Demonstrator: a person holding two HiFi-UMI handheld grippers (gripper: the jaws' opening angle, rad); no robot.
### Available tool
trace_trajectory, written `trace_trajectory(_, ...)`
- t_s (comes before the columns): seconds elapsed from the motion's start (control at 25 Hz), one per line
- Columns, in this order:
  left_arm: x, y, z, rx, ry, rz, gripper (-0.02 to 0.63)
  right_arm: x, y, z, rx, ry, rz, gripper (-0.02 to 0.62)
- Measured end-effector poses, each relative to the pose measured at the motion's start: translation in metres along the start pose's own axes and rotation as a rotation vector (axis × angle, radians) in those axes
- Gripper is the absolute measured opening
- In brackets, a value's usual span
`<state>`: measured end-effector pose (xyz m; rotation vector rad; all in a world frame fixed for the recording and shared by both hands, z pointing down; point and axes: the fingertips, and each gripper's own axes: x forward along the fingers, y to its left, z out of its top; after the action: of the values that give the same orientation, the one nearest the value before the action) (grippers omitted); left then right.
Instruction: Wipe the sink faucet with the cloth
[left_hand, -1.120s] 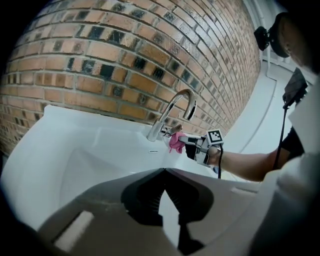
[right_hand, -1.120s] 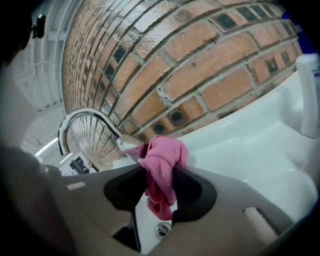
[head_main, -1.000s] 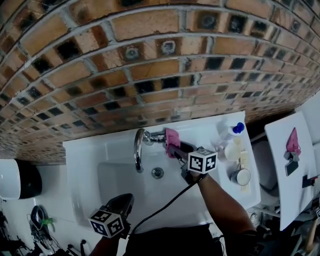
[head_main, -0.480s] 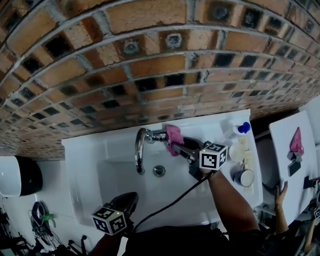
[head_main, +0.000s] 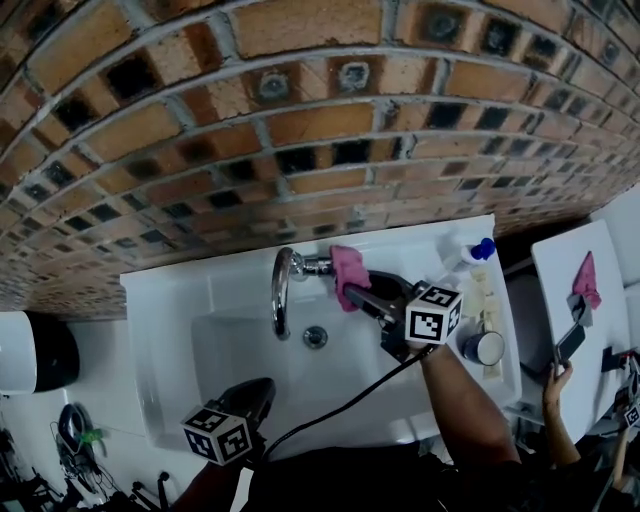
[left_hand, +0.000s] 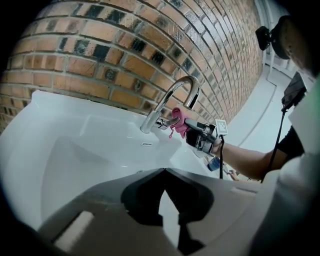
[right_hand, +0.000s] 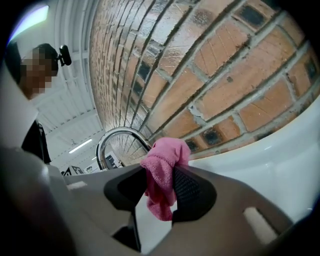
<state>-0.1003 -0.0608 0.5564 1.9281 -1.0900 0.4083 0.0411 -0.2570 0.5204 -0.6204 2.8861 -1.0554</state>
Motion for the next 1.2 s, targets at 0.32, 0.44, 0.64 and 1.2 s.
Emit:
trace_trajectory(0.32, -0.002, -0.005, -0.004, 0.018, 0.000, -0.032, 0.006, -0.002, 0.035, 0.004, -0.173, 0.030, -0.073, 0.149)
trace_trajectory(0.44, -0.003, -0.005, -0.005, 0.023, -0.002, -0.038, 0.006, -0.005, 0.048, 0.006, -0.180, -0.010, -0.086, 0.150)
trace_trajectory(0.64, -0.008, -0.001, -0.006, 0.025, -0.010, -0.039, 0.006, -0.005, 0.077, 0.005, -0.136, -0.115, -0.090, 0.150)
trace_trajectory(1.2, -0.022, 0.016, -0.010, 0.007, -0.002, -0.002, 0.006, 0.050, 0.014, -0.025, 0.239, -0.287, -0.201, 0.150)
